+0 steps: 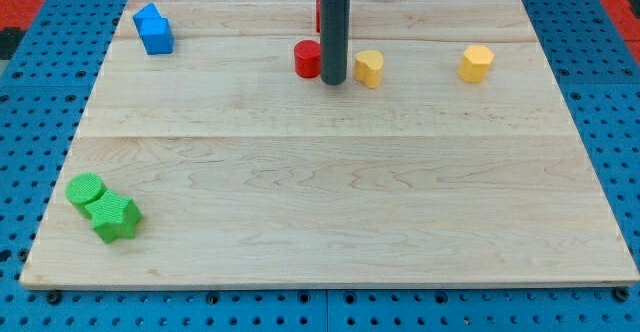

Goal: Place the red circle to the bottom left of the red star

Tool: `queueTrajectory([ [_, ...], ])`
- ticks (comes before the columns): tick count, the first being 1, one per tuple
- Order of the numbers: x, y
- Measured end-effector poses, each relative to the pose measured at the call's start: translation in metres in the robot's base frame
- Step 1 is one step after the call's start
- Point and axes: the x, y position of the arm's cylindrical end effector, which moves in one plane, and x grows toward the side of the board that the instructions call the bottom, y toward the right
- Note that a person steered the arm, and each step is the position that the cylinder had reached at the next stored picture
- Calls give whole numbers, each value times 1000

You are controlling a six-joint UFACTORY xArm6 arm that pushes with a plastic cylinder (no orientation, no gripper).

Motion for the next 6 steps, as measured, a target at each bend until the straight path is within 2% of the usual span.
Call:
queueTrajectory([
  [1,-33,-25],
  [2,-80,-9],
  [3,-72,-6],
  [4,-56,-39],
  [5,-65,-62],
  [6,-95,-35],
])
